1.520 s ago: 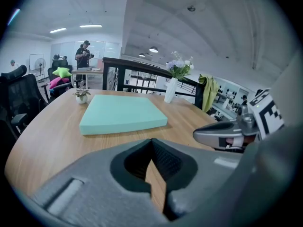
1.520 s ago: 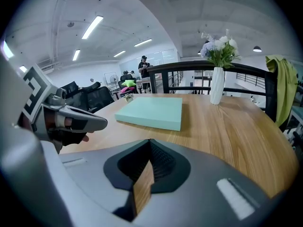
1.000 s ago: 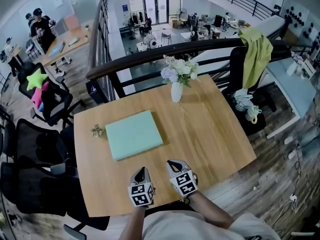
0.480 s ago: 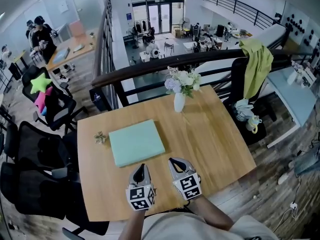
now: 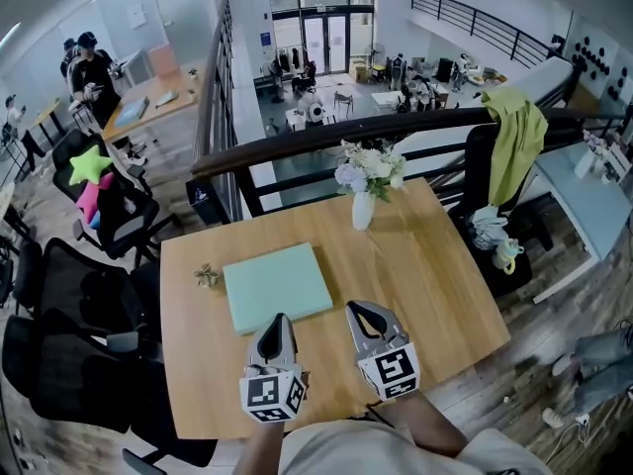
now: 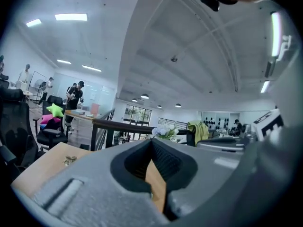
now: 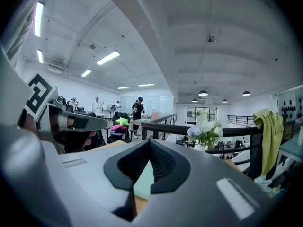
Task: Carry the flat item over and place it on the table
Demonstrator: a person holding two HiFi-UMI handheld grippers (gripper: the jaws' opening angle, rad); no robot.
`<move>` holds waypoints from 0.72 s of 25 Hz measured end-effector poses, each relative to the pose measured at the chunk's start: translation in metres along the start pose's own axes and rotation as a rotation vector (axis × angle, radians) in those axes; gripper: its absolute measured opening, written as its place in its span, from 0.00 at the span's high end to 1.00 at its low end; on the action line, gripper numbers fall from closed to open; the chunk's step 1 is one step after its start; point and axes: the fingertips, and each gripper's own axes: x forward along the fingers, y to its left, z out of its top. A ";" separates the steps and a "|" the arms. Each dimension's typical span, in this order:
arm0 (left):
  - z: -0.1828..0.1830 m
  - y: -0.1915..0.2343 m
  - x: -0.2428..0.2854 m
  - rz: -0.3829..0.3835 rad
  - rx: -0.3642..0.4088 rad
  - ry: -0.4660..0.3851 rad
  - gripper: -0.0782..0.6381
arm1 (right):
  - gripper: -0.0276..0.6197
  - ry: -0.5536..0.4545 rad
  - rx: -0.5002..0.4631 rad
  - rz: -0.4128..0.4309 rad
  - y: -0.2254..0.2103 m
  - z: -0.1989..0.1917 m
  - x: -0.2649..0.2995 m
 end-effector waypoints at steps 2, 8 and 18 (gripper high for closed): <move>0.013 -0.004 -0.003 -0.006 0.032 -0.032 0.89 | 0.94 -0.034 -0.010 -0.008 -0.004 0.017 -0.005; 0.044 -0.012 -0.008 0.003 0.107 -0.101 0.89 | 0.94 -0.106 -0.007 -0.041 -0.019 0.051 -0.016; 0.064 -0.003 -0.011 0.072 0.155 -0.136 0.89 | 0.94 -0.119 -0.032 -0.052 -0.020 0.060 -0.016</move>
